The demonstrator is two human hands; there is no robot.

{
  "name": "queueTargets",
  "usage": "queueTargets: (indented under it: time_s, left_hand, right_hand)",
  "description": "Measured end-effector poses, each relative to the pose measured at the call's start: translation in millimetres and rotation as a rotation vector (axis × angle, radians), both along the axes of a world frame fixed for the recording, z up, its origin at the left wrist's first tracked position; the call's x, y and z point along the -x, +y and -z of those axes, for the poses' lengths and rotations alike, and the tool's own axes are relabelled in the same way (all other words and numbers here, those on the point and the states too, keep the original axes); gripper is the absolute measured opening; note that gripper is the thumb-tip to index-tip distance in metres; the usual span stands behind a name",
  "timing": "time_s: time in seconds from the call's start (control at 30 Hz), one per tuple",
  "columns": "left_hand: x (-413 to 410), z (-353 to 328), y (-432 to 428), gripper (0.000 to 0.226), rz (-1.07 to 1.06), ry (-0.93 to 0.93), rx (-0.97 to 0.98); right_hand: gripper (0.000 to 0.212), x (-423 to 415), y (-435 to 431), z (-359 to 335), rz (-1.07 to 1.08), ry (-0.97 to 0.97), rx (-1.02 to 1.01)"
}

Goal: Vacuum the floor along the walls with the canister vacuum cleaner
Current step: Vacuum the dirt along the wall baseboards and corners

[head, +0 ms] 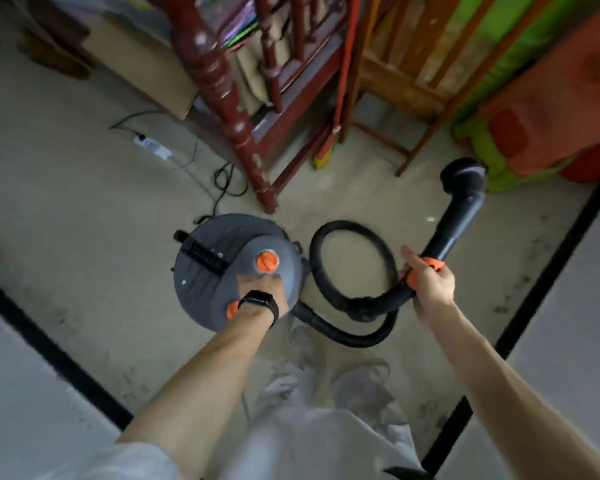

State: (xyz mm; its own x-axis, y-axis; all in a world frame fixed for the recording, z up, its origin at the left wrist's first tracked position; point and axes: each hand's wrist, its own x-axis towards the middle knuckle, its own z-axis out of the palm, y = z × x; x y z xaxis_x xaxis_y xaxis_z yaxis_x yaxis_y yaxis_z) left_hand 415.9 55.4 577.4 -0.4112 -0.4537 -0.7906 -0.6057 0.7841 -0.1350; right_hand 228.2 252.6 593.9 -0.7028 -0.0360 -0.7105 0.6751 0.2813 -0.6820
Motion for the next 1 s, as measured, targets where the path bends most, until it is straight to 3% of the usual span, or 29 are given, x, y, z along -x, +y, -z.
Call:
queueTargets:
  time_s: [0.13,0.27,0.33,0.47,0.6,0.73,1.0]
  left_hand:
    - [99,-61,62,0.037,0.166,0.332,-0.275]
    - [168,-124,158,0.073,0.504,0.468,-0.529]
    - [187,-152,207,0.062,0.619,0.484,-0.596]
    - [211,-197,287,0.032,0.471,0.573,-0.794]
    - [238,-231,345,0.025,0.601,0.648,-0.751]
    - [261,-249,394,0.025,0.762,0.597,-0.67]
    - [294,-236,416,0.021,0.765,0.651,-0.528]
  right_hand:
    - [0.034,25,79,-83,0.284,0.04,0.155]
    - [0.036,31,158,-152,0.462,0.1,0.271]
    - [0.037,35,195,-183,0.56,0.133,0.315]
    - [0.036,51,266,-234,0.652,0.202,0.469]
    - [0.029,74,329,-264,0.623,0.25,0.672]
    - [0.035,92,375,-271,0.551,0.263,0.687]
    - [0.024,108,412,-246,0.689,0.196,0.806]
